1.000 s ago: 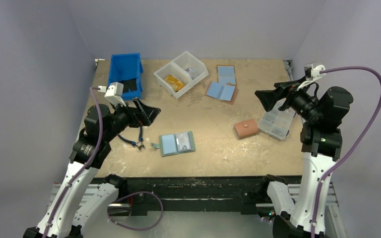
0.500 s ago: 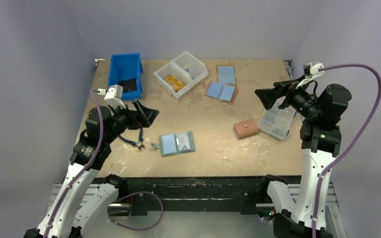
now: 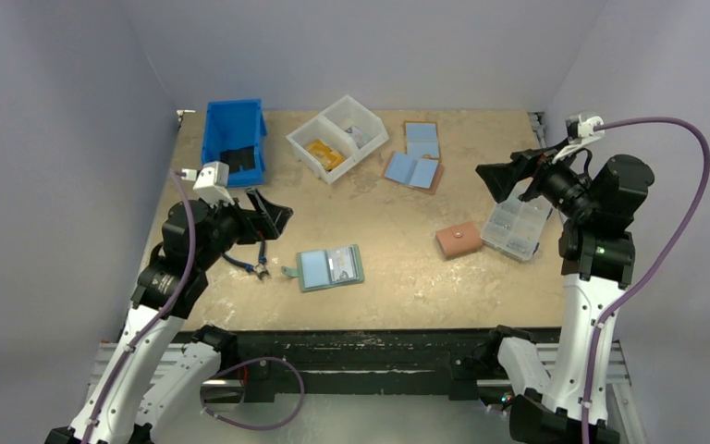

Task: Take the credit cards out of the card holder
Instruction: Reset both arms

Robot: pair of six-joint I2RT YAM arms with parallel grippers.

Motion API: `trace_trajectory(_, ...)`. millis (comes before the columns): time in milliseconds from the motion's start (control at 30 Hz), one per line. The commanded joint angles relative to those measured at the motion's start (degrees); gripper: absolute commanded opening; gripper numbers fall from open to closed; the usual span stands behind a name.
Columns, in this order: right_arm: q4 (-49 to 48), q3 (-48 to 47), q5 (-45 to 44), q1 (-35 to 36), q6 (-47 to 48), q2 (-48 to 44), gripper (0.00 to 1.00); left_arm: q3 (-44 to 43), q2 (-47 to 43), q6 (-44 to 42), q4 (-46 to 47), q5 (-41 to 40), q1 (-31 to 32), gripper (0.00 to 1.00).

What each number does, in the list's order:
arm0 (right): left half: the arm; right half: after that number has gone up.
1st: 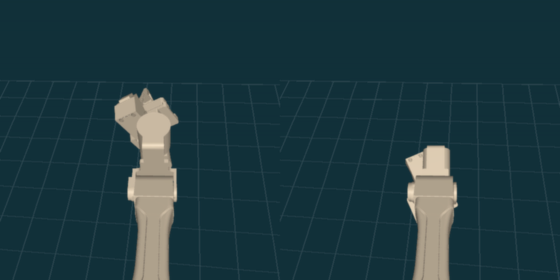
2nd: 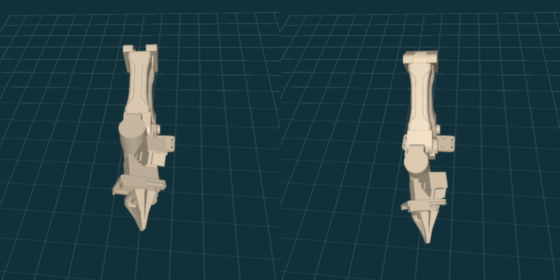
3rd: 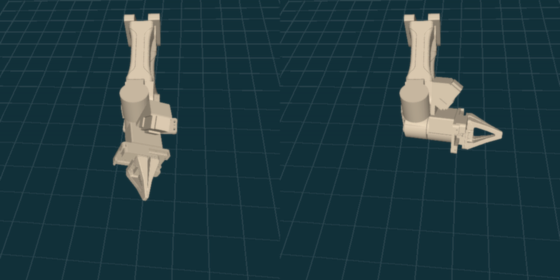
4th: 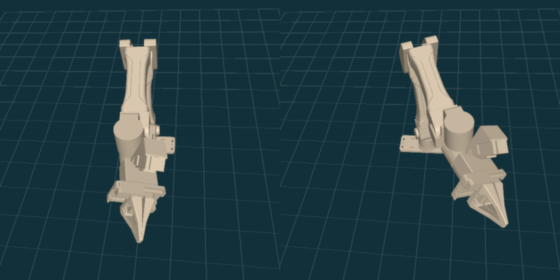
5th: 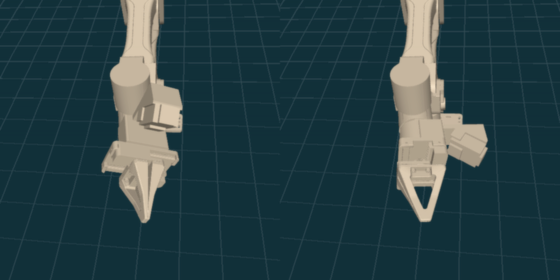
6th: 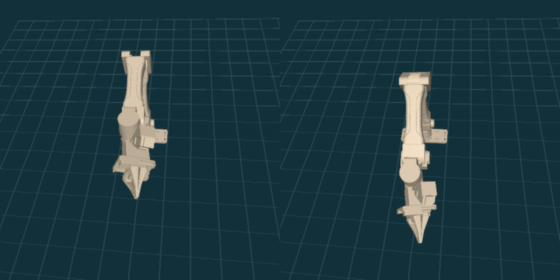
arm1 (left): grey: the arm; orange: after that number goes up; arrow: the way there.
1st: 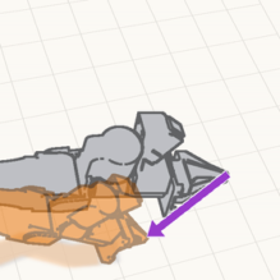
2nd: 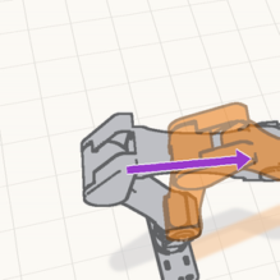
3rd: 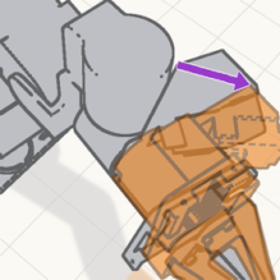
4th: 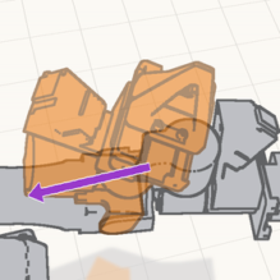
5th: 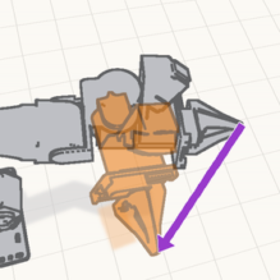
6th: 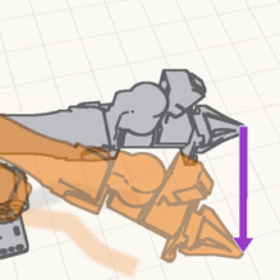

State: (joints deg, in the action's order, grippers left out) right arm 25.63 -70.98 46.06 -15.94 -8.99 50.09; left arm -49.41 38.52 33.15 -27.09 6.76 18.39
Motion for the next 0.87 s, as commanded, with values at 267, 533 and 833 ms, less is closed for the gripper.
trace_trajectory(267, -3.30, 2.16, -1.32, -1.02, -0.34, -0.43, 0.99, -0.06, 3.17, -1.87, 3.74, -1.24, -0.38, 0.99)
trace_trajectory(533, -3.38, 1.95, -3.69, -1.01, 0.08, -0.68, 0.99, 0.81, 3.25, -1.17, 4.29, -0.61, -0.40, 0.99)
trace_trajectory(833, -3.05, 1.69, -6.41, -1.02, 0.00, -0.78, 0.99, 1.22, 2.17, -0.34, 4.33, 0.21, -0.40, 0.99)
